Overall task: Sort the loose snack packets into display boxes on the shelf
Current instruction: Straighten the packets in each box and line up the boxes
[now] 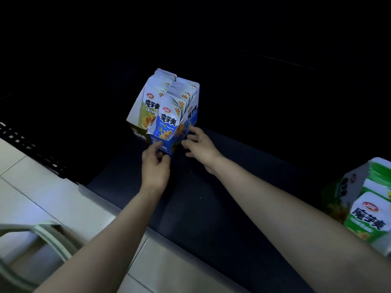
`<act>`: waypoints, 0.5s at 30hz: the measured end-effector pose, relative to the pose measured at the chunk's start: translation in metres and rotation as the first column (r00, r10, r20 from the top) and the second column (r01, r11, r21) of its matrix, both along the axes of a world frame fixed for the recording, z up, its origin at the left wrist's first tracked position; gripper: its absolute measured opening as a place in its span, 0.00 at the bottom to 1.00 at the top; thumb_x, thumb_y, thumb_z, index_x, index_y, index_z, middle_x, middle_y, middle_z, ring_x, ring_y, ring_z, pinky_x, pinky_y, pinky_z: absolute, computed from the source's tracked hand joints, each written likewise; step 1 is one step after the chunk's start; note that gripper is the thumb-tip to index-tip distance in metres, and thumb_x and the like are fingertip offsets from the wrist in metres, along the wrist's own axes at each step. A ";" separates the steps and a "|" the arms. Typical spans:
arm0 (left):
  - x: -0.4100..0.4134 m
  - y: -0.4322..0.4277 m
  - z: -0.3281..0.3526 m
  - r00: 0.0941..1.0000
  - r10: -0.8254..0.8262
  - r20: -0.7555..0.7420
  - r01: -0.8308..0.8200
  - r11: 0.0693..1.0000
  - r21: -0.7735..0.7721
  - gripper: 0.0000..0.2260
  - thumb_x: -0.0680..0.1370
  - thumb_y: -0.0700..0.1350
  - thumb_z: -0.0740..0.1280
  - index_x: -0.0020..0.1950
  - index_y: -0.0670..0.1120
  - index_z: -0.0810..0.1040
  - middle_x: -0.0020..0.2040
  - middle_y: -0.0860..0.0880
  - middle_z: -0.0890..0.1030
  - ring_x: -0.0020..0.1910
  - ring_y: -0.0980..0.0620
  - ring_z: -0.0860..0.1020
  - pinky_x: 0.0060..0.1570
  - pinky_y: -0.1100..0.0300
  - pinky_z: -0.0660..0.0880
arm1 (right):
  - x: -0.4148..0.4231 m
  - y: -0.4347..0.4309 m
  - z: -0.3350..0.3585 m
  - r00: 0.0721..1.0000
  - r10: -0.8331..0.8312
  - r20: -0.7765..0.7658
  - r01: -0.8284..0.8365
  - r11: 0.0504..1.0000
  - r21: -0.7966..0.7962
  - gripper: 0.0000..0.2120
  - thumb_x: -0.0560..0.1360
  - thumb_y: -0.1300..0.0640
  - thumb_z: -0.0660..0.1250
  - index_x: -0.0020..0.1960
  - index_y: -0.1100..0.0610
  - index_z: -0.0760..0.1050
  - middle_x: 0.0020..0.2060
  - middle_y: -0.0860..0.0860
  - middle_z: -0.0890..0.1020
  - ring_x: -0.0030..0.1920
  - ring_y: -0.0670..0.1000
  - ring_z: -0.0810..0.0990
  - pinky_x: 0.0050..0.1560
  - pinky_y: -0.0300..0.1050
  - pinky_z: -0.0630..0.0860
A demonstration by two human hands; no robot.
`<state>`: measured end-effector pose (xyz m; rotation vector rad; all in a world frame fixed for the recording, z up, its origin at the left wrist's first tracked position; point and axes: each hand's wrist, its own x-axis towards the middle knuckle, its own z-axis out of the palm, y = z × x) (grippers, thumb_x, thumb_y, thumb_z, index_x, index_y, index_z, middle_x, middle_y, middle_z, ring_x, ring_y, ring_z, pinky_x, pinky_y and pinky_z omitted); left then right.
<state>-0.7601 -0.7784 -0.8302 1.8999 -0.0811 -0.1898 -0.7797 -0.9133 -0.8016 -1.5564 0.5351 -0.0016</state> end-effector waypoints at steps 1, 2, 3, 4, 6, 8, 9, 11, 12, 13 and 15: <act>-0.007 -0.004 0.006 0.999 0.004 0.047 -0.006 0.999 0.043 0.18 0.78 0.34 0.61 0.68 0.44 0.72 0.62 0.48 0.69 0.55 0.52 0.74 0.55 0.63 0.70 | -0.007 -0.001 0.004 1.000 -0.007 0.002 0.007 1.000 -0.013 0.24 0.80 0.65 0.61 0.74 0.57 0.62 0.61 0.54 0.74 0.56 0.51 0.76 0.54 0.46 0.76; -0.015 -0.009 0.011 0.995 0.002 0.100 -0.009 0.998 0.069 0.17 0.78 0.34 0.61 0.66 0.44 0.73 0.60 0.49 0.69 0.52 0.53 0.74 0.55 0.62 0.70 | -0.015 -0.003 0.008 1.000 -0.013 0.009 0.014 0.999 -0.034 0.21 0.80 0.66 0.60 0.72 0.59 0.66 0.59 0.57 0.76 0.51 0.51 0.77 0.48 0.43 0.76; -0.022 -0.015 0.017 0.989 -0.013 0.149 0.001 0.997 0.080 0.16 0.77 0.34 0.61 0.64 0.44 0.75 0.58 0.49 0.69 0.49 0.54 0.74 0.55 0.62 0.70 | -0.023 -0.007 0.012 0.999 -0.025 0.020 0.026 0.998 -0.054 0.18 0.80 0.66 0.59 0.69 0.60 0.68 0.57 0.60 0.77 0.47 0.50 0.77 0.45 0.41 0.76; -0.030 -0.021 0.021 0.982 -0.038 0.186 0.022 0.996 0.082 0.16 0.77 0.33 0.61 0.62 0.44 0.76 0.57 0.48 0.70 0.46 0.55 0.73 0.56 0.61 0.70 | -0.034 -0.011 0.017 0.998 -0.044 0.040 0.047 0.997 -0.064 0.16 0.80 0.67 0.58 0.67 0.61 0.70 0.56 0.62 0.79 0.44 0.48 0.77 0.42 0.38 0.75; -0.044 -0.038 0.025 0.967 -0.123 0.225 0.106 0.991 0.085 0.14 0.76 0.33 0.61 0.58 0.45 0.78 0.55 0.47 0.73 0.43 0.60 0.73 0.55 0.63 0.70 | -0.058 -0.020 0.029 0.992 -0.089 0.093 0.096 0.993 -0.075 0.15 0.79 0.69 0.57 0.64 0.62 0.72 0.55 0.62 0.80 0.41 0.47 0.78 0.41 0.36 0.74; -0.065 -0.058 0.028 0.946 -0.235 0.224 0.224 0.972 0.076 0.13 0.77 0.33 0.61 0.55 0.46 0.77 0.54 0.47 0.73 0.44 0.62 0.73 0.52 0.67 0.69 | -0.090 -0.032 0.042 0.983 -0.121 0.140 0.137 0.984 -0.110 0.14 0.79 0.69 0.56 0.62 0.62 0.74 0.50 0.58 0.82 0.42 0.47 0.79 0.42 0.36 0.76; -0.078 -0.067 0.031 0.928 -0.303 0.218 0.295 0.953 0.068 0.12 0.77 0.33 0.61 0.54 0.48 0.77 0.54 0.48 0.73 0.44 0.62 0.73 0.50 0.71 0.69 | -0.107 -0.039 0.048 0.979 -0.125 0.160 0.148 0.979 -0.140 0.14 0.79 0.68 0.57 0.60 0.60 0.75 0.49 0.56 0.82 0.43 0.47 0.80 0.43 0.37 0.77; -0.103 -0.086 0.032 0.889 -0.423 0.174 0.424 0.905 0.031 0.11 0.79 0.35 0.60 0.55 0.48 0.76 0.55 0.49 0.72 0.47 0.61 0.74 0.47 0.77 0.68 | -0.142 -0.056 0.056 0.978 -0.112 0.176 0.153 0.957 -0.245 0.13 0.79 0.67 0.58 0.58 0.56 0.76 0.47 0.53 0.82 0.44 0.48 0.81 0.46 0.40 0.78; -0.115 -0.094 0.032 0.873 -0.467 0.143 0.472 0.882 -0.001 0.11 0.80 0.36 0.60 0.57 0.48 0.76 0.56 0.50 0.73 0.49 0.62 0.74 0.46 0.79 0.67 | -0.159 -0.065 0.060 0.975 -0.126 0.182 0.178 0.937 -0.301 0.13 0.79 0.67 0.58 0.56 0.53 0.76 0.47 0.51 0.82 0.44 0.48 0.82 0.46 0.41 0.78; -0.127 -0.102 0.031 0.855 -0.507 0.114 0.513 0.858 -0.030 0.11 0.81 0.37 0.59 0.59 0.48 0.77 0.57 0.51 0.73 0.51 0.62 0.74 0.46 0.80 0.67 | -0.177 -0.074 0.063 0.965 -0.173 0.199 0.233 0.912 -0.339 0.15 0.79 0.68 0.58 0.54 0.52 0.76 0.45 0.51 0.82 0.43 0.48 0.82 0.44 0.41 0.79; -0.150 -0.118 0.028 0.800 -0.595 0.071 0.599 0.799 -0.054 0.12 0.82 0.39 0.59 0.62 0.48 0.77 0.60 0.52 0.74 0.53 0.64 0.74 0.47 0.81 0.67 | -0.213 -0.093 0.069 0.915 -0.318 0.247 0.392 0.843 -0.369 0.19 0.76 0.72 0.56 0.50 0.51 0.76 0.42 0.51 0.82 0.39 0.46 0.81 0.40 0.37 0.76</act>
